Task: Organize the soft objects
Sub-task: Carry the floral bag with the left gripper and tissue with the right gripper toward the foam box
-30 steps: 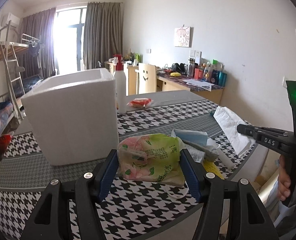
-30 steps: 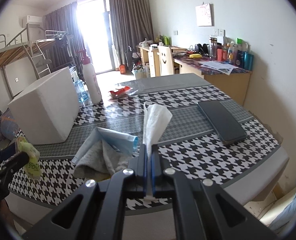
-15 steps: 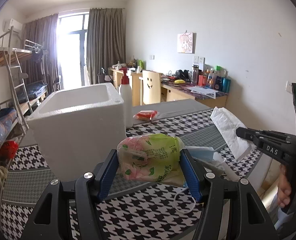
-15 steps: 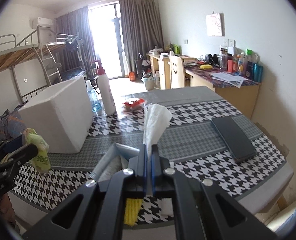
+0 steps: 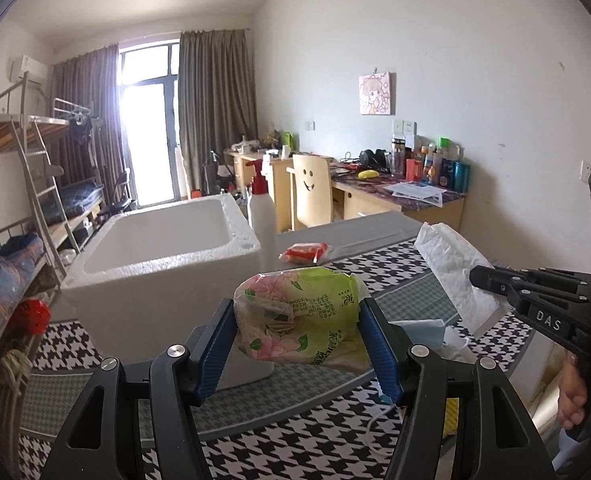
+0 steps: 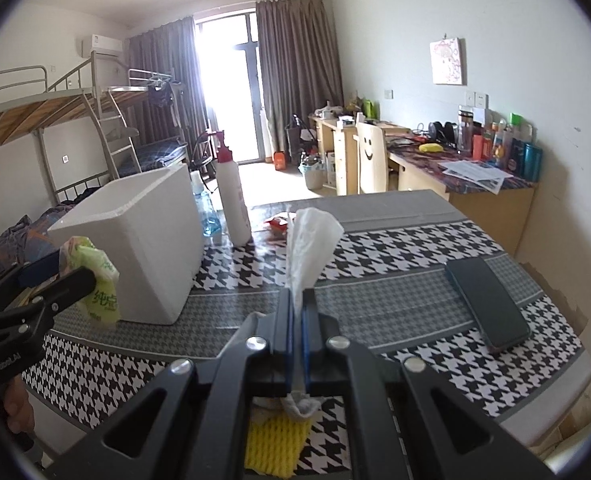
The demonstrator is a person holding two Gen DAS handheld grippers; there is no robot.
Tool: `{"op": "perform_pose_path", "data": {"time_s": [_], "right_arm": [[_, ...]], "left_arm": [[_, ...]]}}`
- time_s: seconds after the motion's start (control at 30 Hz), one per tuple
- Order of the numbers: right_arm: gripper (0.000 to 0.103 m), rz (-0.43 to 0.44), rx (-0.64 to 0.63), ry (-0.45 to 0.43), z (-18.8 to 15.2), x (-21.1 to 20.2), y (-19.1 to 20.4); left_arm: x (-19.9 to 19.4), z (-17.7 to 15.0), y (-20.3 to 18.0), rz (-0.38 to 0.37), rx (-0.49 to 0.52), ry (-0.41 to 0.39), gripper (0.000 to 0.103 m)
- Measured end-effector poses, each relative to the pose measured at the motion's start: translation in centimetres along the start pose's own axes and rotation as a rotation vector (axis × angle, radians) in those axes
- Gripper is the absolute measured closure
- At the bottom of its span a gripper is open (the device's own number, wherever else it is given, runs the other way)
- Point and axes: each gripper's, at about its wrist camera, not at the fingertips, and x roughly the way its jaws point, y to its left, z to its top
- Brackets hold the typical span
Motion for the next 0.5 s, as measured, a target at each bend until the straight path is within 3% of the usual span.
{"op": "perform_pose_path", "data": {"time_s": [0.5], "right_arm": [[0.097,0.028,-0.01,-0.017,1.4,0.5,0.6]], "left_arm": [[0.5,2.1,0.2,0.032,0.013,-0.039,0.039]]}}
